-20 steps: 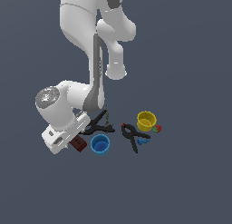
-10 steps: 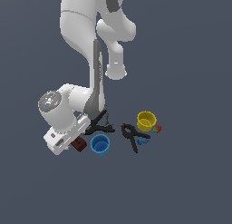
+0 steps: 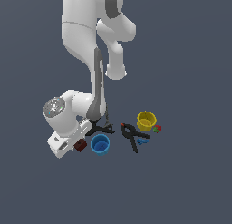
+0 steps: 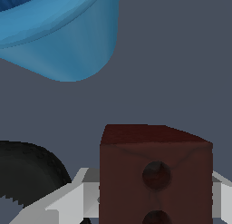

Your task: Pick up a designated object from a clutter of objects.

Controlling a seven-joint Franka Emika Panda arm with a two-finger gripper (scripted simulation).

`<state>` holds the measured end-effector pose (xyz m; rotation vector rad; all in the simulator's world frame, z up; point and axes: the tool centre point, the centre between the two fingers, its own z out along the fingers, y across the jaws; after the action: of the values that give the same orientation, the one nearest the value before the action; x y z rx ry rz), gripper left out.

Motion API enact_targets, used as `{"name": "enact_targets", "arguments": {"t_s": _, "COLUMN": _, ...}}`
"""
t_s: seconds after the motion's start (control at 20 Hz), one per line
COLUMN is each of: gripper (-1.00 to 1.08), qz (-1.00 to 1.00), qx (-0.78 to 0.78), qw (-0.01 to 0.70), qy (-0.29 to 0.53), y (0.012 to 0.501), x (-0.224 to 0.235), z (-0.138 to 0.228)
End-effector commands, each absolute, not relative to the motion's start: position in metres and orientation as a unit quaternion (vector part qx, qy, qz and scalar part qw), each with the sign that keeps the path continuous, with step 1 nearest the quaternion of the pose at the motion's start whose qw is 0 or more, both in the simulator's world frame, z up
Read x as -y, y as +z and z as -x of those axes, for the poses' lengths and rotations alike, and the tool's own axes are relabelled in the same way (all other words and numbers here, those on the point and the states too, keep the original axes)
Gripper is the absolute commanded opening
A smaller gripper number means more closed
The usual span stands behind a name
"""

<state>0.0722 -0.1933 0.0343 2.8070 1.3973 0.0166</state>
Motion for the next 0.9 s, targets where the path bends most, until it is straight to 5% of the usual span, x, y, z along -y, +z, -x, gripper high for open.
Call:
{"name": "enact_targets", "arguments": {"t_s": 0.0, "gripper": -1.0, "qz": -0.896, "qx": -0.443, "qw": 0.0, "qy": 0.0, "y": 0.027, "x": 0.197, "z": -0.067}}
{"name": "enact_targets", "arguments": {"t_s": 0.85, "gripper": -1.0, "qz": -0.895, "qx": -0.446, "qw": 0.003, "qy": 0.005, "y": 0.048, "x": 0.185, "z": -0.069}}
